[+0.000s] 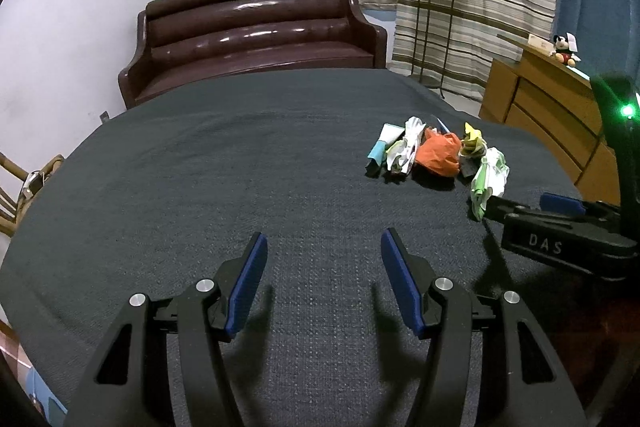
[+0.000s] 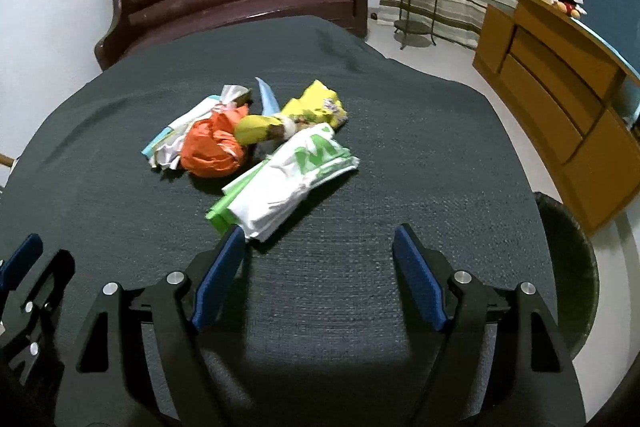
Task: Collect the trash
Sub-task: 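Grasp the white-and-green package with the green stick using the right gripper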
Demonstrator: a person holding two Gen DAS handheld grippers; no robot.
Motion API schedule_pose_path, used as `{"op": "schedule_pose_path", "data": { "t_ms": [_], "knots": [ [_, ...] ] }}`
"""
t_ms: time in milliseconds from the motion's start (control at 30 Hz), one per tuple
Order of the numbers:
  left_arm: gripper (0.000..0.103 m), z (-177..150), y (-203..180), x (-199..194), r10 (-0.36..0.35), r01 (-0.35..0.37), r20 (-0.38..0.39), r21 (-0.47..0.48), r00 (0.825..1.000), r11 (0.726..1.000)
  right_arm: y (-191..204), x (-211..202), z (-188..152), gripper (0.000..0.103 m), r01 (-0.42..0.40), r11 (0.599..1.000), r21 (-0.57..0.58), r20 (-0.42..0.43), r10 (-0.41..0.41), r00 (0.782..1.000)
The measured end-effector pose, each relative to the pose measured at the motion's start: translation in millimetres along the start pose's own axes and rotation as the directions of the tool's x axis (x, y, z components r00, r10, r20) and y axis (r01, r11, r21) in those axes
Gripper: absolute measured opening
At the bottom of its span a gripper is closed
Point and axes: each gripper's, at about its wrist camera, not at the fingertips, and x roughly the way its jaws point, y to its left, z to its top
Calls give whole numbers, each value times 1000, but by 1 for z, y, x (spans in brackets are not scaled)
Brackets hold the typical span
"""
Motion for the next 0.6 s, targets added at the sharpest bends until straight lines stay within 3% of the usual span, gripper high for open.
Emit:
{"op": "schedule_pose_path", "data": {
  "t_ms": [267, 600],
  "knots": [
    [58, -2, 2, 1, 1, -1, -8, -8, 1000, 1000, 15, 0, 7, 75, -31, 999, -8, 5, 32, 999],
    [58, 0, 8, 4, -3, 3, -11, -16, 1000, 1000, 15, 15, 10, 76, 1, 1000, 1, -23, -1, 1000]
  ]
}}
